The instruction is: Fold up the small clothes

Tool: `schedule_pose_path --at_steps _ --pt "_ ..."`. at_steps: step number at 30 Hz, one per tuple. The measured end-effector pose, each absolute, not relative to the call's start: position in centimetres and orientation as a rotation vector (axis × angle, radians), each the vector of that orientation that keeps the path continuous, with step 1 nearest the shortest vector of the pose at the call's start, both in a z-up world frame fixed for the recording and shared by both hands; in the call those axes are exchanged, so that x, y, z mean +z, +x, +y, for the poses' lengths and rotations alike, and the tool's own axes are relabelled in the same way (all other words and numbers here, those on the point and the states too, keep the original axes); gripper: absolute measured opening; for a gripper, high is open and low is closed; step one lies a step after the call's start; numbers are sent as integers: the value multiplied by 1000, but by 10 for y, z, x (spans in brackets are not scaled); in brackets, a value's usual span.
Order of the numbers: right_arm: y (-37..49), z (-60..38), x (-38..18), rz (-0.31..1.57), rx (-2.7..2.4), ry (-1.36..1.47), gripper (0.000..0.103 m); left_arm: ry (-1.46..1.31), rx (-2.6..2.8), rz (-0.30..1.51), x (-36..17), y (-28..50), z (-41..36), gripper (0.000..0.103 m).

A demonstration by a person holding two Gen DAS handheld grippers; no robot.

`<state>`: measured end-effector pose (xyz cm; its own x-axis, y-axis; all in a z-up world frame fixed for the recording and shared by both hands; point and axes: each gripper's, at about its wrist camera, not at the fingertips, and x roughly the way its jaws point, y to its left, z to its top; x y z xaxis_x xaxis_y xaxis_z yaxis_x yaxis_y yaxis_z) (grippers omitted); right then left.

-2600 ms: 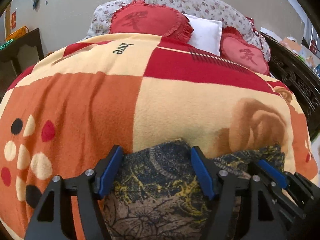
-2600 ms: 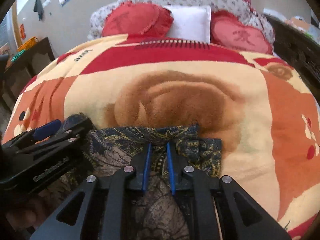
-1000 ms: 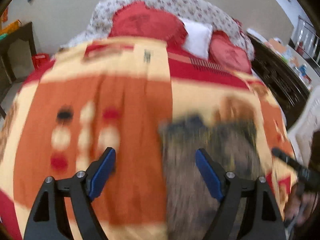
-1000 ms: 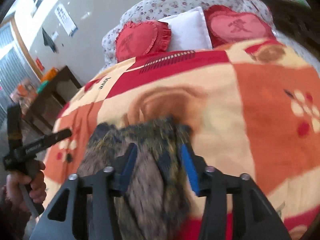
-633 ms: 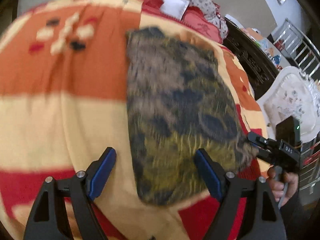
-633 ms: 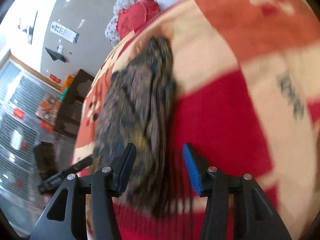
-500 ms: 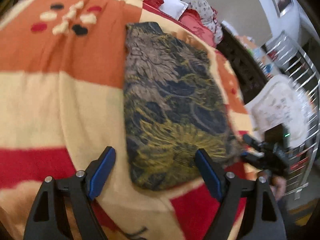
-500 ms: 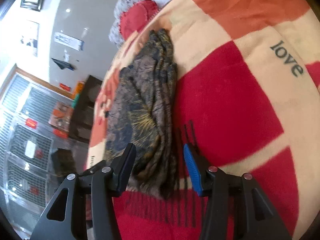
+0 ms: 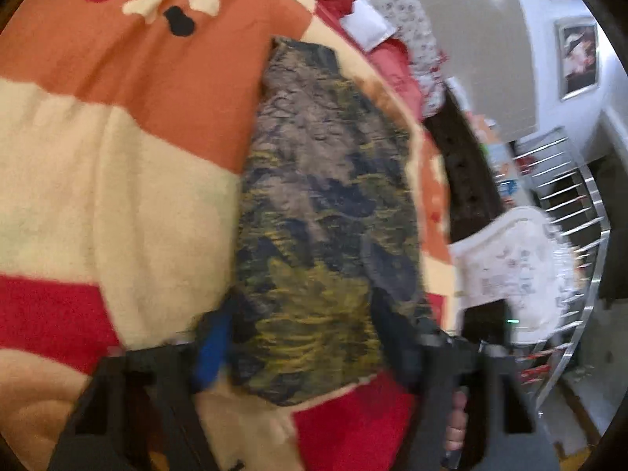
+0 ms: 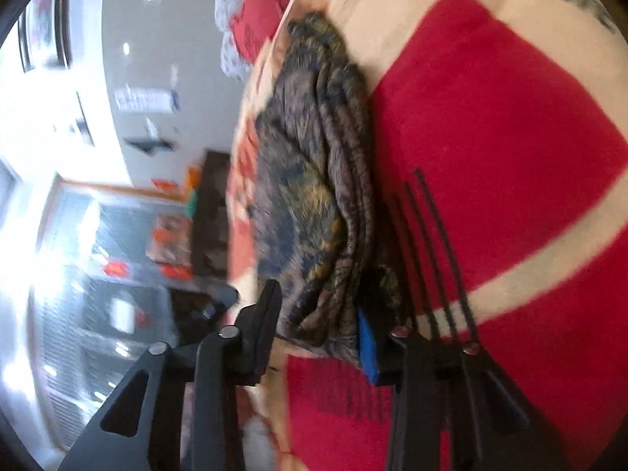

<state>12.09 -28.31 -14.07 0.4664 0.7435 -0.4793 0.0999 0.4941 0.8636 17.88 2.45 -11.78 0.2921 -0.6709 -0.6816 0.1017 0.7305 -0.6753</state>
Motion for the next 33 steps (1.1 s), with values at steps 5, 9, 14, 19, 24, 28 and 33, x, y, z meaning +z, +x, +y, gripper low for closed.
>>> schedule_pose_path --at_steps 5,9,14,19,24,28,33 --pt "114 -273 -116 1011 439 848 11 -574 -507 1188 -112 172 26 24" --pt "98 -277 -93 994 428 794 10 -542 -532 1205 -101 156 19 23" --pt "70 -281 -78 1013 466 769 10 -487 -571 1215 -100 123 22 23" --pt "57 -285 -107 1067 422 824 13 -425 -536 1181 -111 111 20 43" --pt "46 -302 -107 1059 371 926 17 -348 -485 1134 -96 101 20 52" --pt "32 -297 -50 958 247 620 17 -188 -418 959 -57 80 11 51" --pt "29 -231 -15 812 236 173 17 -82 -442 942 -62 73 -32 18"
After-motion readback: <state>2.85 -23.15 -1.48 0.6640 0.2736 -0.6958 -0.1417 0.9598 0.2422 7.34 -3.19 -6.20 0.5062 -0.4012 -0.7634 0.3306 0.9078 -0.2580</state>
